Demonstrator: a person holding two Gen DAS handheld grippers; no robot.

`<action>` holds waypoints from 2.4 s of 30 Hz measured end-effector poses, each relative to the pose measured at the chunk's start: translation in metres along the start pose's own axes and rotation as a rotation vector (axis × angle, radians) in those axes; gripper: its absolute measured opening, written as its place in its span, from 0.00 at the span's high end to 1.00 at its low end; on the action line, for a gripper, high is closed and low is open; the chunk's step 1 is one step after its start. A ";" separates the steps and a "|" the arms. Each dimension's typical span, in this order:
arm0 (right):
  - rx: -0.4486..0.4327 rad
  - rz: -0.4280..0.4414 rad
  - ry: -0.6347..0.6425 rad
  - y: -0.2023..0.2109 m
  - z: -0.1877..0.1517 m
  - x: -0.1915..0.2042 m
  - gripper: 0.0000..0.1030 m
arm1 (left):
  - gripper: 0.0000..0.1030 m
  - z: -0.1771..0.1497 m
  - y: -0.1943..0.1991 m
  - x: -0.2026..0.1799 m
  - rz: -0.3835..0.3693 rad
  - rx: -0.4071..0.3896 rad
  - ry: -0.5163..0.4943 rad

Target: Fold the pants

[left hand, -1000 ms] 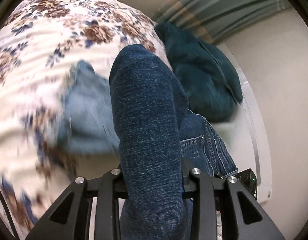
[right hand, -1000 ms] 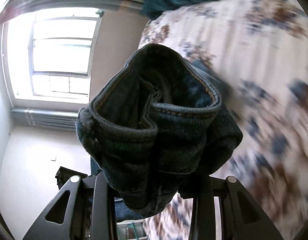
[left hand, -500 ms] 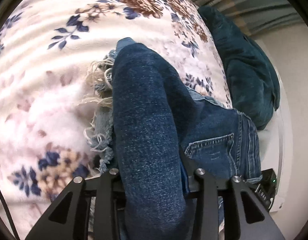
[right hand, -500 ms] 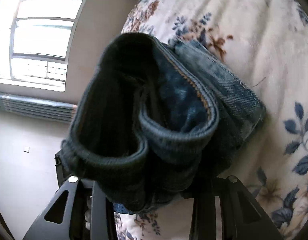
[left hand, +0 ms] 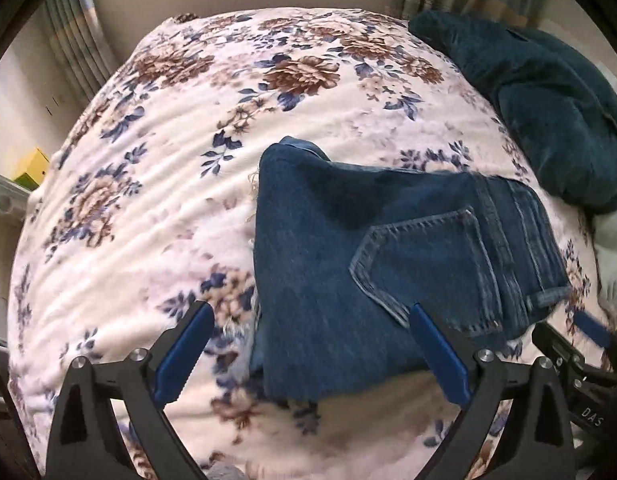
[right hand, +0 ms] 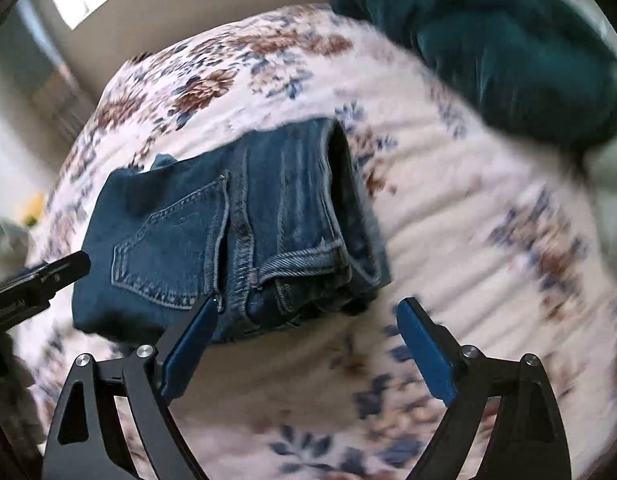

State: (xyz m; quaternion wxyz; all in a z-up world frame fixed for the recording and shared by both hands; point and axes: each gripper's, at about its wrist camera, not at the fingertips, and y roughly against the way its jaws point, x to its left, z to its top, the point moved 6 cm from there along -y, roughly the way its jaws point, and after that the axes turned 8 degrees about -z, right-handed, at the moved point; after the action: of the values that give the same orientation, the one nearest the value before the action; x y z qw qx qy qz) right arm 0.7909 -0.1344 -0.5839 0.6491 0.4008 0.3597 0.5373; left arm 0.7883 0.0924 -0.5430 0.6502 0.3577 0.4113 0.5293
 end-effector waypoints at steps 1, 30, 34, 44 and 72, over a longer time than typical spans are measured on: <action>-0.002 -0.015 0.015 0.007 0.000 0.001 0.09 | 0.03 -0.002 0.003 -0.001 0.011 -0.002 0.002; -0.216 -0.092 0.039 0.398 -0.120 -0.052 0.09 | 0.03 -0.136 0.350 -0.074 0.059 -0.216 0.000; -0.236 -0.067 0.017 0.464 -0.158 -0.069 0.09 | 0.03 -0.172 0.404 -0.091 0.104 -0.254 -0.031; -0.297 -0.027 0.056 0.605 -0.230 -0.118 0.09 | 0.03 -0.230 0.509 -0.134 0.090 -0.328 -0.019; -0.422 0.052 0.139 0.801 -0.267 -0.171 0.08 | 0.03 -0.278 0.629 -0.196 0.142 -0.464 0.010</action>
State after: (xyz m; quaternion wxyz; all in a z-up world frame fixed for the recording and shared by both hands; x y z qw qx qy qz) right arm 0.1951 -0.1856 0.0368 0.6782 0.2273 0.2725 0.6436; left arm 0.2663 0.0232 -0.0592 0.6739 0.2240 0.2560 0.6558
